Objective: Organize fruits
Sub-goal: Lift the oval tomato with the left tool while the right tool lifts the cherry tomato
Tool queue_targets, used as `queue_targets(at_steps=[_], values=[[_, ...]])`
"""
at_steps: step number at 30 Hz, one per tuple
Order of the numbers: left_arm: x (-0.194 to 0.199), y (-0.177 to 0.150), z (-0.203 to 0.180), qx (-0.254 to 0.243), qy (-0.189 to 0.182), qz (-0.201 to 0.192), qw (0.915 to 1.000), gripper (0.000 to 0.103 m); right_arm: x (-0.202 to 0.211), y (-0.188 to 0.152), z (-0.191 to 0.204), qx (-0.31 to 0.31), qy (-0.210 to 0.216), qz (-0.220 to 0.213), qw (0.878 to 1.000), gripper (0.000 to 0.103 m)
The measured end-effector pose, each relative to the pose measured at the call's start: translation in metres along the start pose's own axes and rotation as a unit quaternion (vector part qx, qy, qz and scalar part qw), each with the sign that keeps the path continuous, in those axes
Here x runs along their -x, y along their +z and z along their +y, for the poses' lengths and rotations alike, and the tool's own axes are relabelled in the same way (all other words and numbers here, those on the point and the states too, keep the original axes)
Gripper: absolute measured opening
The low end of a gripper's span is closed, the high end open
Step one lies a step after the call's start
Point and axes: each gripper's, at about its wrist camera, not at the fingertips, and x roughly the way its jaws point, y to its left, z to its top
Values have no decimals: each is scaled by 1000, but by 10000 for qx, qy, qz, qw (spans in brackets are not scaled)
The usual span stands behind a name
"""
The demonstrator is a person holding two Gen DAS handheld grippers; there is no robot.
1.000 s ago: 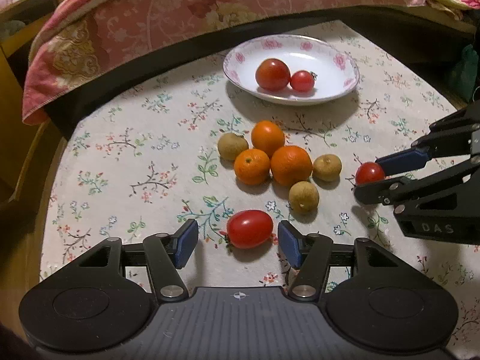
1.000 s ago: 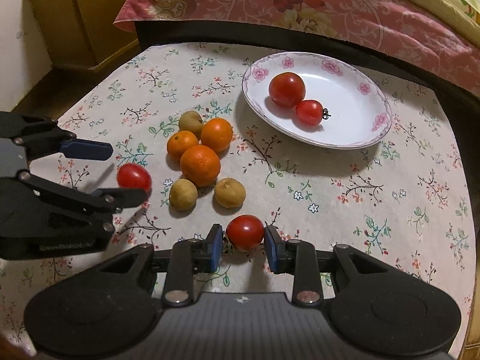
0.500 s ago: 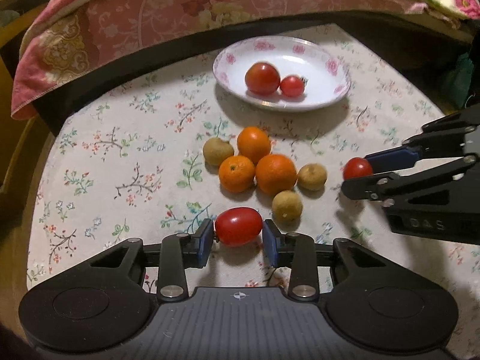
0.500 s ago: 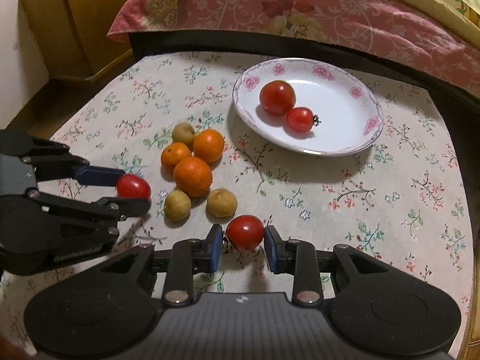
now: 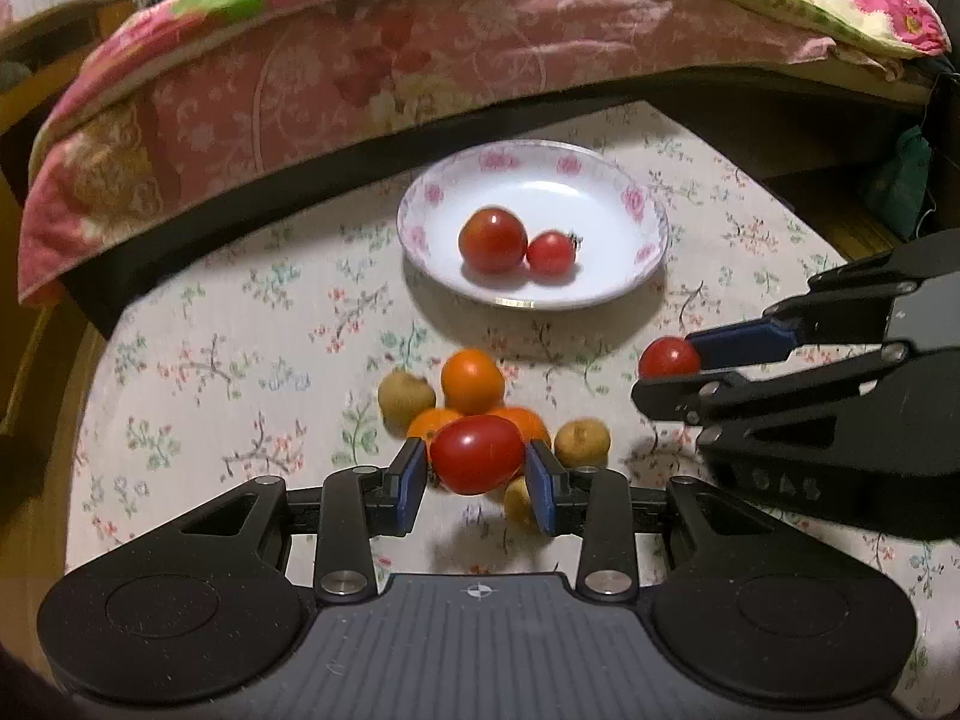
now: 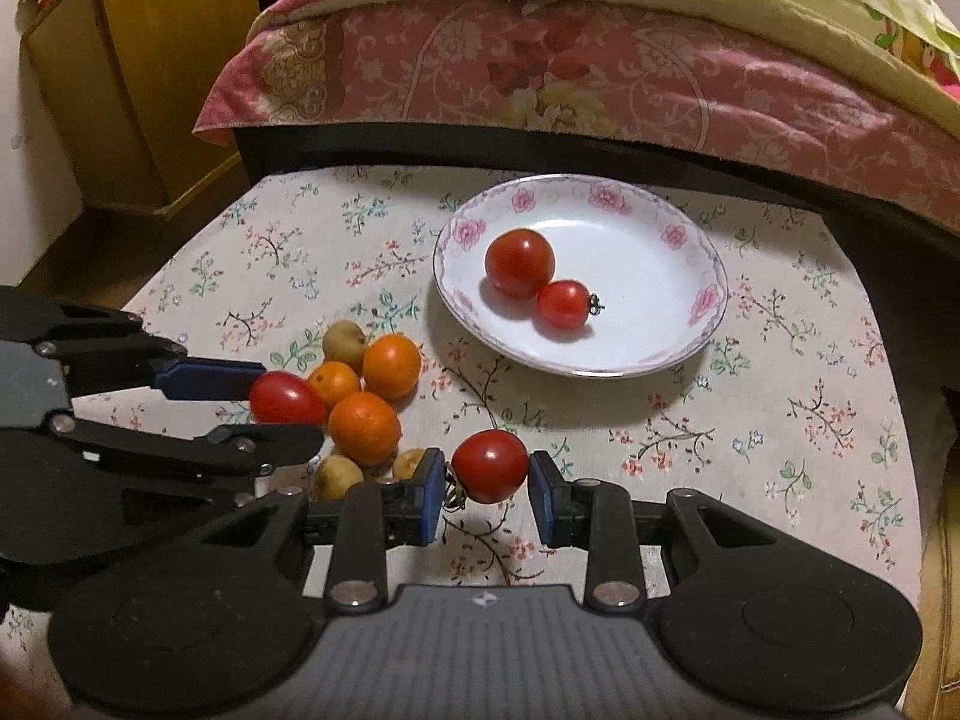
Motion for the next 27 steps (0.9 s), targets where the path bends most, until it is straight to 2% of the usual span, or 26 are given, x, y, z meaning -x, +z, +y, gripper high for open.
queue_targets(at_steps=[9,13,15,20,24,27], values=[[-3,17,-6,-60,29,-151,9999,41,4,8,-8,-126,-75,-146,9998,30],[-2,16,-2,-77,-44,-115,9999,44,0,12,-15,-196,-128,-142,9996,30],[5,5,11,-7,18,-52,10000,45,0,13,-17,-248,-118,-135,9995,30],[41,-40,48,637,31,469,9969,48,2,12,-14,-236,17,-114,9997,29],[83,-87,36,582,56,778,9953,54,7,5,-4,-160,200,-87,9996,29],[101,-119,22,609,-93,1030,9928,55,14,-4,11,-8,350,-49,9994,29]])
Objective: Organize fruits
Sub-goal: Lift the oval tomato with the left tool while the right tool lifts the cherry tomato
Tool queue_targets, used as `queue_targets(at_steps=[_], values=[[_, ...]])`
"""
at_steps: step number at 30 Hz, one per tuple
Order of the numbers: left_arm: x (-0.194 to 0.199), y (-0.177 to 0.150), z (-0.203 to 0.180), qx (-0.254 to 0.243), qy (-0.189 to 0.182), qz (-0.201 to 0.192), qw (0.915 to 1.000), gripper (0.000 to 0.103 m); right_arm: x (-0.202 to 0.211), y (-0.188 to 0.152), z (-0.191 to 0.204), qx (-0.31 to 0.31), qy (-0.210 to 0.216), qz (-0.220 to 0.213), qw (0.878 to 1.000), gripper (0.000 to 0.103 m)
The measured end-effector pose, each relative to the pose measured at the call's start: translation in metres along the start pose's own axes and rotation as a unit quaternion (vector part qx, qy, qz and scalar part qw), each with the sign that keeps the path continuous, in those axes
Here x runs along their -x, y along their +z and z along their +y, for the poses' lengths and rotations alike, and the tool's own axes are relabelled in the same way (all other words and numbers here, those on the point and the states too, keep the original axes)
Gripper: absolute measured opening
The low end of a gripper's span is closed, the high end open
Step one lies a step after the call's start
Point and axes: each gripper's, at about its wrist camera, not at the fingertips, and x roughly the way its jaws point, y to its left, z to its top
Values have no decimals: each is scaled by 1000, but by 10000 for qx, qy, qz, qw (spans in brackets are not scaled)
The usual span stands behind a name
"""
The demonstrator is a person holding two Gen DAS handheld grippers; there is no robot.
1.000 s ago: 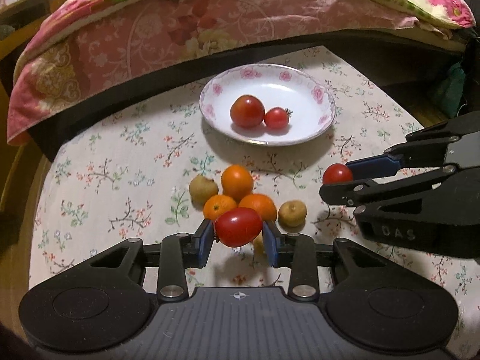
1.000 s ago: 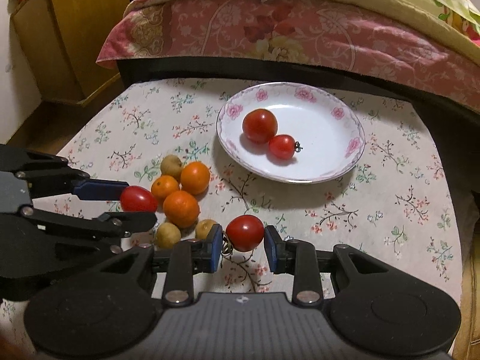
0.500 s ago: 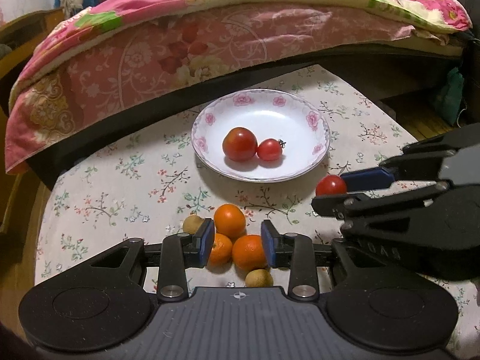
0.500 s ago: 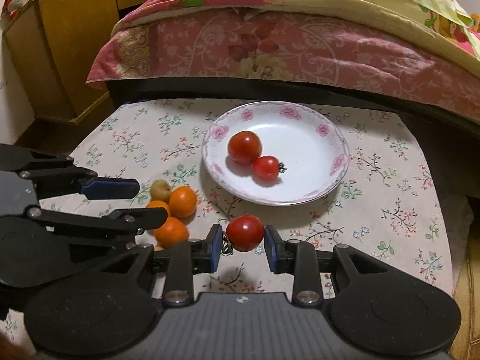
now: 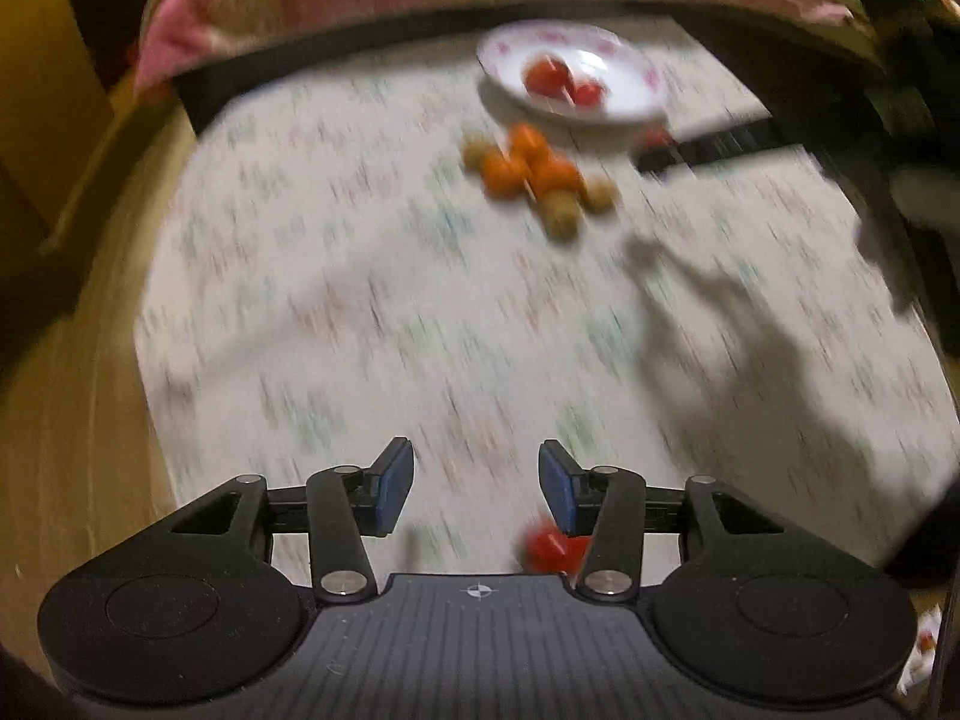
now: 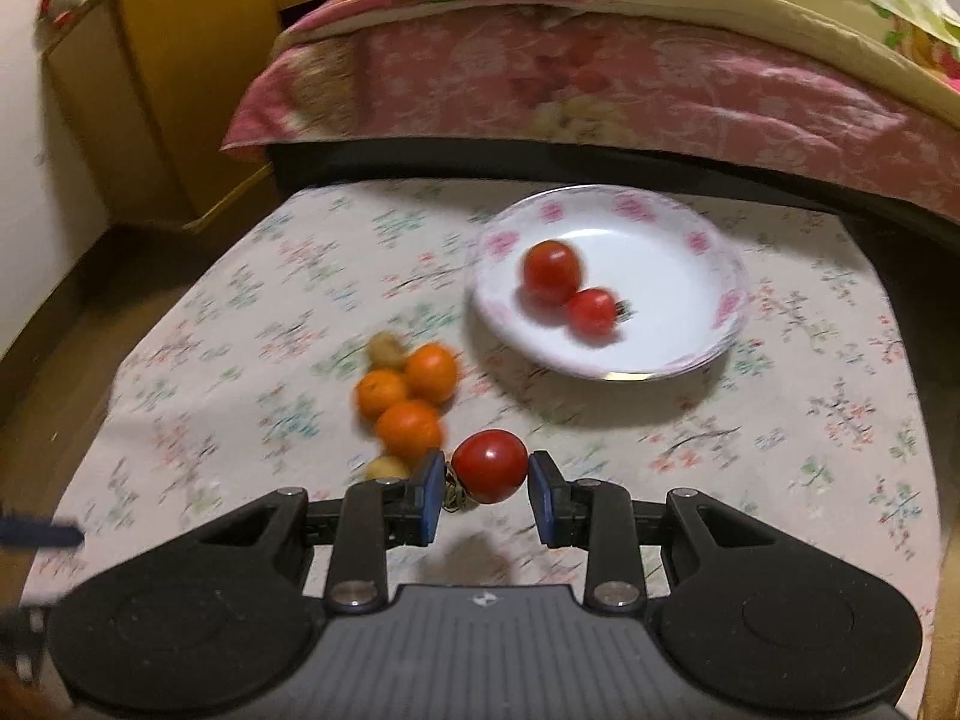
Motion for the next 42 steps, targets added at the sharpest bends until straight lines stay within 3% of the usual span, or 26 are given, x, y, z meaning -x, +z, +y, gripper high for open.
queue_targets(at_steps=[4,8,13,30,33,42], values=[[7,-36,-31,-660,50,45,9978,54,18,-19,18,166,113,31,9998,29],[3,-52,-45,-989,202,72,9949,56,37,-29,29,176,151,-107,9997,29],[-9,-44,-30,-605,271,39,9978,54,42,-40,36,151,216,-40,9996,29],[-42,-11,-43,-862,232,46,9960,53,34,-37,30,181,396,73,9990,29],[-42,-10,-41,-799,158,95,9966,49,34,-37,27,153,389,68,9991,29],[-38,-14,-39,-779,213,116,9967,52,33,-36,25,141,365,95,9992,29]])
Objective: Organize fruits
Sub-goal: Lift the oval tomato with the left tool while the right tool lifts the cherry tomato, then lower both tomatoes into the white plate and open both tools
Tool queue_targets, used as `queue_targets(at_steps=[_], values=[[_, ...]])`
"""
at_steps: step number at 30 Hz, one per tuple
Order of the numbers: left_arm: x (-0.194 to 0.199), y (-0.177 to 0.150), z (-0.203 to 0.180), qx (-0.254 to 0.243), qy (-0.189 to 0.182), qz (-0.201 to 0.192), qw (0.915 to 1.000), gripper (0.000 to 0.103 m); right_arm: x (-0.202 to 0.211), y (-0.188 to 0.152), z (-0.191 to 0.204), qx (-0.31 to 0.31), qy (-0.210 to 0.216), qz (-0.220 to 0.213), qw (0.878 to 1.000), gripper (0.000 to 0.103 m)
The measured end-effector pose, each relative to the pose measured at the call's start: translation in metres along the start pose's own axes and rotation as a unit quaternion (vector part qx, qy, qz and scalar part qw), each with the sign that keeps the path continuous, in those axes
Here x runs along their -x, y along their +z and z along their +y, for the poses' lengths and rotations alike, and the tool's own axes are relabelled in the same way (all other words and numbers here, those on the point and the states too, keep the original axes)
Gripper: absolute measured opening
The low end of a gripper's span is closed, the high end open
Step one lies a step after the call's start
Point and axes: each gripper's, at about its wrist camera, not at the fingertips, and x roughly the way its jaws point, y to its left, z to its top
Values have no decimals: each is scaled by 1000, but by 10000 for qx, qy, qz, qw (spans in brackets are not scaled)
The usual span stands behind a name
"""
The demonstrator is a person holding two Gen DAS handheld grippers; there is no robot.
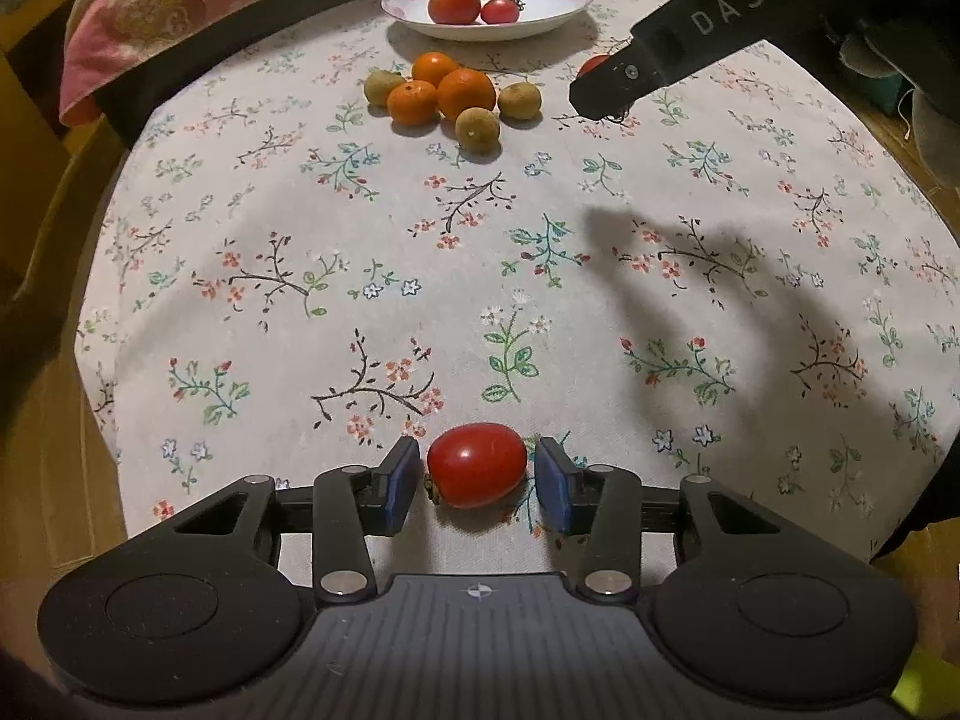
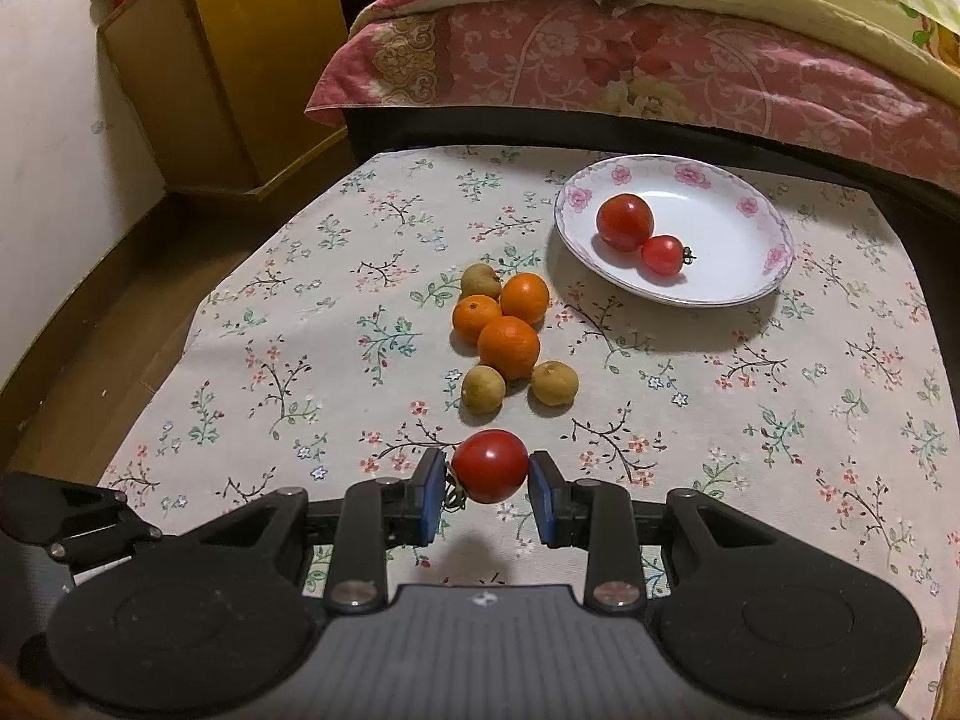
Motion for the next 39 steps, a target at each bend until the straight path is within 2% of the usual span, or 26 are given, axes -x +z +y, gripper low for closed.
queue_targets(at_steps=[4,10,15,23,30,39], values=[[1,-3,3,119,-61,41,9999,43,-1,0,1,26,-4,14,10000,29],[3,4,4,200,-95,-92,9997,42,-3,0,1,42,-13,-2,10000,29],[9,22,9,352,-199,-351,9986,42,-2,3,-3,-8,-60,-63,10000,29],[8,84,19,345,-242,-1010,9940,42,2,22,-28,-326,-246,-319,9987,30],[-9,139,26,272,-326,-1301,9906,42,-7,43,-52,-386,-458,-451,9972,30],[-42,194,32,263,-291,-1515,9877,43,-44,73,-89,-390,-727,-408,9958,30]])
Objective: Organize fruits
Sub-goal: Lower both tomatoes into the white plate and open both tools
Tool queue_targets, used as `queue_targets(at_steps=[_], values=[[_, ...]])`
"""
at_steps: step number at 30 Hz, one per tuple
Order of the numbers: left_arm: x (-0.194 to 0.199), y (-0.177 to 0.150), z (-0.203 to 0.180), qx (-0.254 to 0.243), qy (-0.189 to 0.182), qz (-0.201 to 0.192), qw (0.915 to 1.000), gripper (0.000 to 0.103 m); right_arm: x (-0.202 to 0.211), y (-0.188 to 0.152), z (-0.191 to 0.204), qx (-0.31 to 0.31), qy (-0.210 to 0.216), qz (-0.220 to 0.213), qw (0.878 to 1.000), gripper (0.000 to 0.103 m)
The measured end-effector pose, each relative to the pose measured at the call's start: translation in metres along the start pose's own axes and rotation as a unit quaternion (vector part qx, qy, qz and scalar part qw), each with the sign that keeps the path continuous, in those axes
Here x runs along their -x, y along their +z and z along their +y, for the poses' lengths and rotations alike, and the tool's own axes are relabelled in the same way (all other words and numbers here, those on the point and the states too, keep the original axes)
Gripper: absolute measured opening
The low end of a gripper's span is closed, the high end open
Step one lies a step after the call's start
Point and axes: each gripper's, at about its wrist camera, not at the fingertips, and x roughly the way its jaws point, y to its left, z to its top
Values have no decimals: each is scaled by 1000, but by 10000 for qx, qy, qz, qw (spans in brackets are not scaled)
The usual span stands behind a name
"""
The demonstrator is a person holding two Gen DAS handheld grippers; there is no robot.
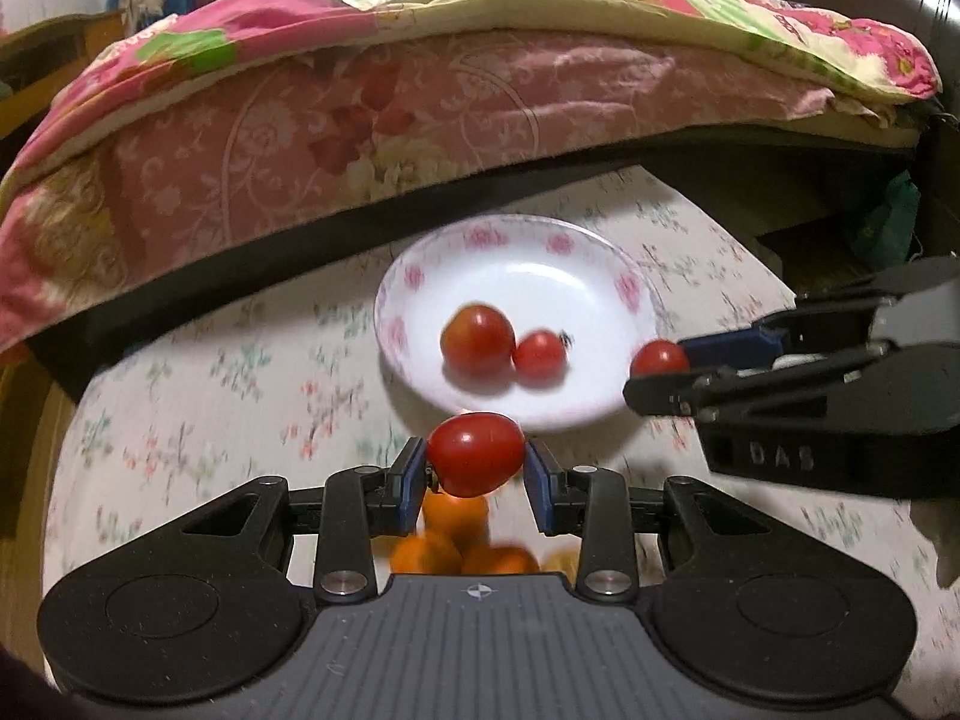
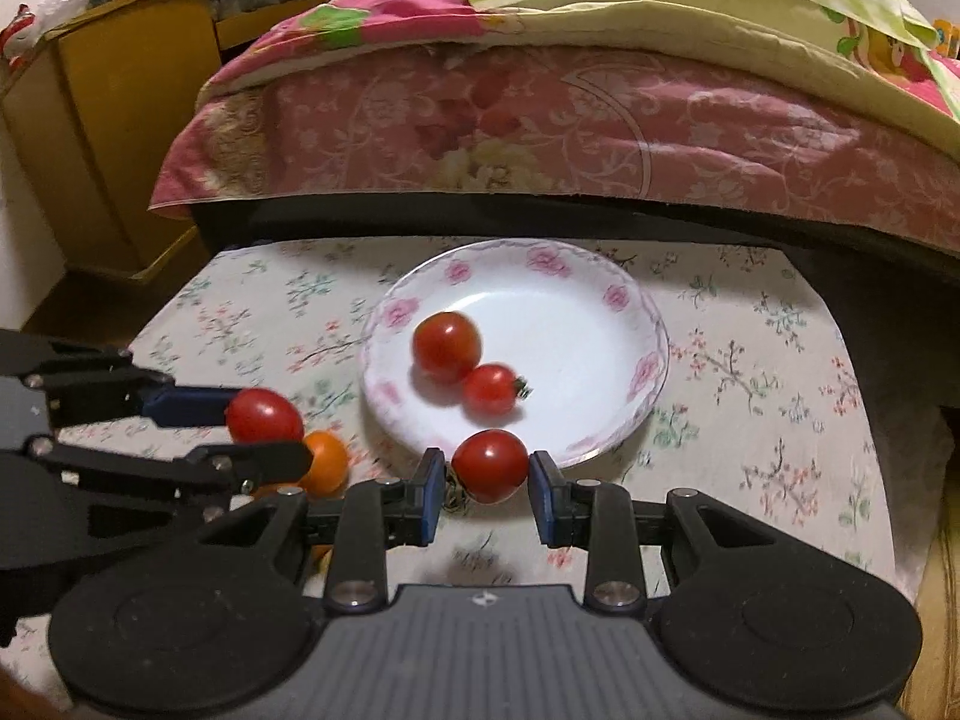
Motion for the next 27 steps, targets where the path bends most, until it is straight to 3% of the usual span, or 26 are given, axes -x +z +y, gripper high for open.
queue_targets(at_steps=[12,27], values=[[-45,20,-3,-10,-27,101,9999,42,-42,15,-20,-36,-22,75,10000,30],[-28,23,3,49,157,9,9999,60,-36,19,-21,-73,-48,-81,9999,31]])
